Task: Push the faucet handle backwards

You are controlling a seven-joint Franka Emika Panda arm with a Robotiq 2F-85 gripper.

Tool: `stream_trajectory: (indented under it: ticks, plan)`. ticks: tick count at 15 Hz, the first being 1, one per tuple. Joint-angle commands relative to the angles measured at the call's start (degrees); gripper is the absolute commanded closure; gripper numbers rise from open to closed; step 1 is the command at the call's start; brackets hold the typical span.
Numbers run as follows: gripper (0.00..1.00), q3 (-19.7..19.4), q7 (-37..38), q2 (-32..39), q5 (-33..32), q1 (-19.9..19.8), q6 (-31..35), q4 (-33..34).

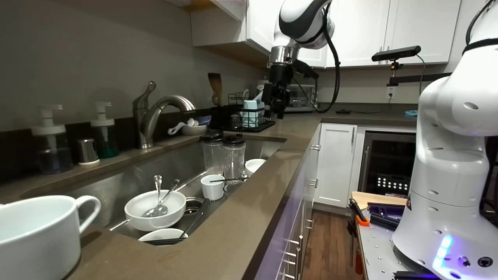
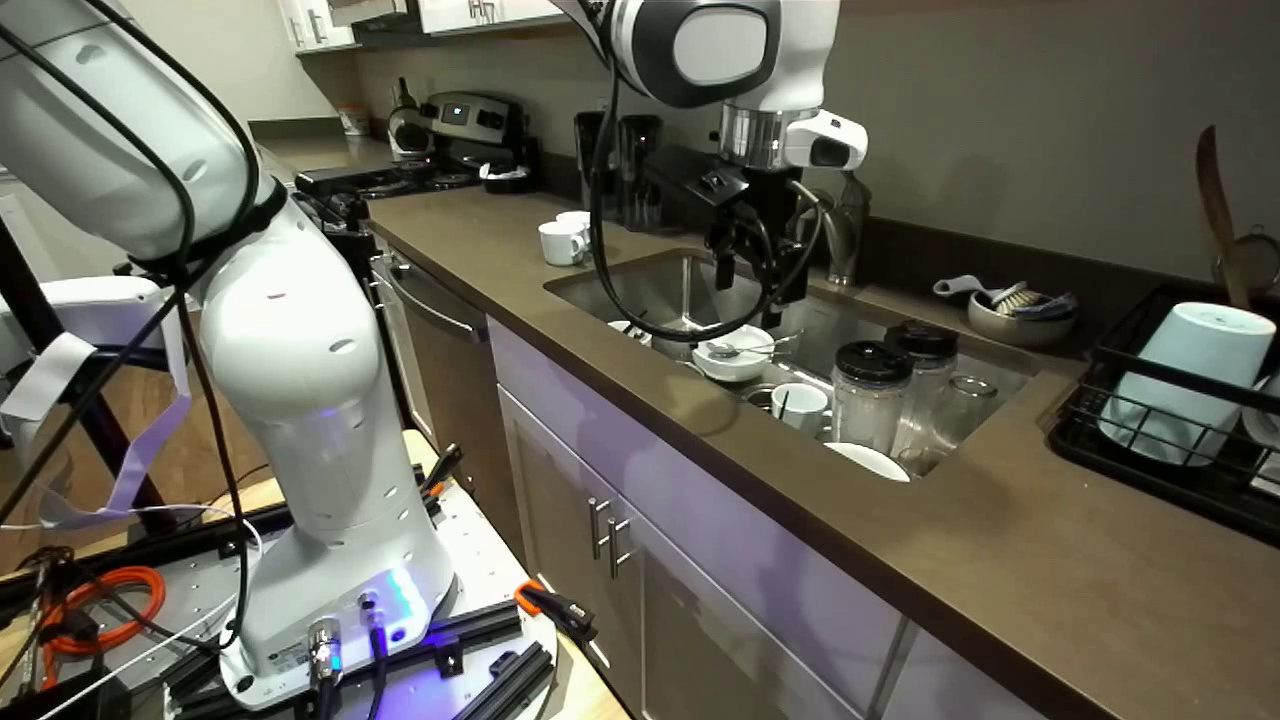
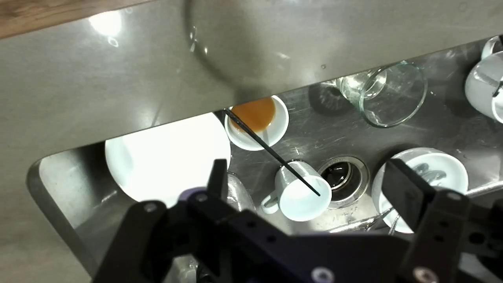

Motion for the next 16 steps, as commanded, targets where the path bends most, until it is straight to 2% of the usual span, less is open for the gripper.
stream_trajectory:
  ticks: [1,7,9,13,16]
  plan:
    - [0.00,1.3,-0.5,0.2,0.7,-1.4,-0.1,0.1]
    - [0.00,1.4,-1.0,0.9,0.6,-1.1,0.1,0.8]
    - [0.00,2.3,-1.0,2.5,0.4,-0.4,2.8,2.3]
    - [0.00,5.8,0.7,6.7,-2.2,0.0,12.3,6.8]
    - [0.00,6.5,-1.9,10.9,-0.2,1.4,21.3,10.4]
